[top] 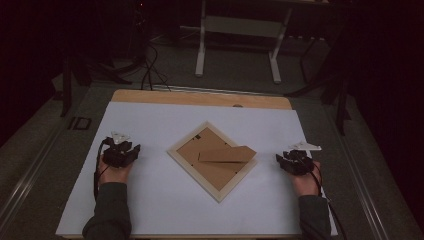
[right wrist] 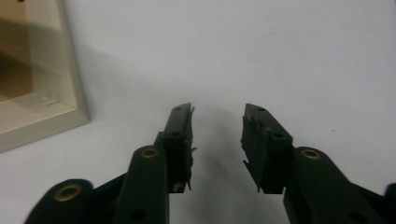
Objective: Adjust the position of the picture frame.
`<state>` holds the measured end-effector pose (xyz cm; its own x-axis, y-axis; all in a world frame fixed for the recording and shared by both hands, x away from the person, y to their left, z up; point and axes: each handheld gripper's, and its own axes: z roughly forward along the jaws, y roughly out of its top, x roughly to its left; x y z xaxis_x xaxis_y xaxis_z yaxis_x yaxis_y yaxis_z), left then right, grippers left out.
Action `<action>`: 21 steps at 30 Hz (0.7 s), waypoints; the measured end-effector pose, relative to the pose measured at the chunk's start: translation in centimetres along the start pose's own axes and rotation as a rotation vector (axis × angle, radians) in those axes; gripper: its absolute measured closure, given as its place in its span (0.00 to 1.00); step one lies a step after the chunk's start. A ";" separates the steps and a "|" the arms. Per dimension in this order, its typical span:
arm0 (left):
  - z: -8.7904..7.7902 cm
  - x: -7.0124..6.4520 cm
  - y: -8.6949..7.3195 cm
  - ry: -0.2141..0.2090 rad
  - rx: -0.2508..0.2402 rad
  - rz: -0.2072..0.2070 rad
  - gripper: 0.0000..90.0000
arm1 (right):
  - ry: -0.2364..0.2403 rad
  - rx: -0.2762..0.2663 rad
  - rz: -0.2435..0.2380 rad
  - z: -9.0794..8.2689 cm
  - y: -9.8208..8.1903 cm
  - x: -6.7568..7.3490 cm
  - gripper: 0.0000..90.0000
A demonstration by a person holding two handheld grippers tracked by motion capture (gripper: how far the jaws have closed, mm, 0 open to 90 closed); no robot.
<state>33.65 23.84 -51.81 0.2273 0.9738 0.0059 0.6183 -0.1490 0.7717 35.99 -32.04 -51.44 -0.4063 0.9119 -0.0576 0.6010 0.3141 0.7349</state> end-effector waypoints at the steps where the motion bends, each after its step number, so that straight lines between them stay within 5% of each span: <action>1: -0.1 0.0 0.0 -0.010 -0.014 -0.003 0.71 | 0.000 0.000 0.000 0.0 0.0 0.0 0.71; 7: -0.5 -0.3 0.5 -0.064 -0.039 -0.024 0.69 | 0.024 -0.011 -0.006 -0.1 0.2 0.6 0.72; 16: -0.4 -0.4 0.6 -0.065 -0.038 -0.025 0.65 | 0.058 -0.032 0.013 -0.5 0.4 0.8 0.74; 21: -0.4 -0.8 0.8 -0.072 -0.035 -0.003 0.66 | 0.123 -0.054 0.041 -0.7 0.5 1.0 0.80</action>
<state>33.68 23.03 -50.91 0.2798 0.9592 -0.0418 0.5928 -0.1383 0.7934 35.42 -31.14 -50.61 -0.4657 0.8833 0.0541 0.5821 0.2597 0.7706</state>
